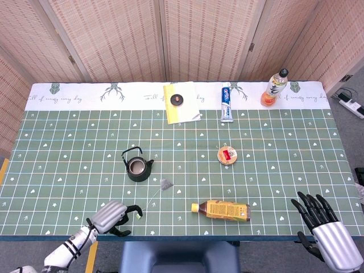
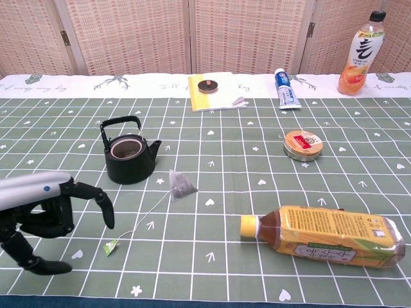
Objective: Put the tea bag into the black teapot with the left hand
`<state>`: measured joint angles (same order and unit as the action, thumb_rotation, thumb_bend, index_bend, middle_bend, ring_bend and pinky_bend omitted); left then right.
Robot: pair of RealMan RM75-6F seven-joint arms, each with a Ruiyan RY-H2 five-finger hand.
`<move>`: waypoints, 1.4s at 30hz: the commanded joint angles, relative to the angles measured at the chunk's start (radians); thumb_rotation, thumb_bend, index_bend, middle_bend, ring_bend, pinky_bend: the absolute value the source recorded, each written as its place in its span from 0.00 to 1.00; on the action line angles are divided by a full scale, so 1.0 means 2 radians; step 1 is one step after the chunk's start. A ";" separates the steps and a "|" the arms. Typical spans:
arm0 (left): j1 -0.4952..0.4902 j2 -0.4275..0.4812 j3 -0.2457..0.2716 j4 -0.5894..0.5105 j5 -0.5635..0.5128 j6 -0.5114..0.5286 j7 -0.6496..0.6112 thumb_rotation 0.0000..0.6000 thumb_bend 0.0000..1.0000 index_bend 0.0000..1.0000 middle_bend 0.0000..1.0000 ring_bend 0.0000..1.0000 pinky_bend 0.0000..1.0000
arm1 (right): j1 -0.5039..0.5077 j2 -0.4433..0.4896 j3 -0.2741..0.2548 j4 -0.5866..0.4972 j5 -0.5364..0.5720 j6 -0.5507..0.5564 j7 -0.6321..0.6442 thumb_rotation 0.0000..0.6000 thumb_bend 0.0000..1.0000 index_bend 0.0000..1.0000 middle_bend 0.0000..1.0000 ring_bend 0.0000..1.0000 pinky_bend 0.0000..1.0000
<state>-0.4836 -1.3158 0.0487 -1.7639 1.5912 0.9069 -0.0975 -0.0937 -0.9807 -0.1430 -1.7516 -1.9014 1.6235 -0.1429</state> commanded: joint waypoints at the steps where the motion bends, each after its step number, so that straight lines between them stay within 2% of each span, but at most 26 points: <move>1: -0.010 -0.024 -0.010 0.014 -0.022 -0.009 0.037 1.00 0.31 0.38 1.00 1.00 1.00 | -0.001 0.001 -0.001 0.001 -0.002 0.003 0.002 1.00 0.42 0.00 0.00 0.00 0.00; 16: -0.023 -0.076 -0.013 0.033 -0.068 -0.011 0.125 1.00 0.34 0.39 1.00 1.00 1.00 | -0.004 0.003 -0.003 0.006 -0.013 0.013 0.012 1.00 0.42 0.00 0.00 0.00 0.00; 30: -0.036 -0.097 -0.013 0.056 -0.080 -0.013 0.134 1.00 0.34 0.43 1.00 1.00 1.00 | -0.011 0.012 -0.007 0.016 -0.028 0.042 0.040 1.00 0.42 0.00 0.00 0.00 0.00; 42: -0.044 -0.094 -0.006 0.058 -0.092 -0.017 0.165 1.00 0.34 0.43 1.00 1.00 1.00 | -0.009 0.011 -0.005 0.014 -0.026 0.034 0.035 1.00 0.42 0.00 0.00 0.00 0.00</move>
<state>-0.5708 -1.5044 0.0351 -1.6459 1.4092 0.8731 0.2304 -0.1127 -0.9592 -0.1540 -1.7231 -1.9546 1.6925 -0.0736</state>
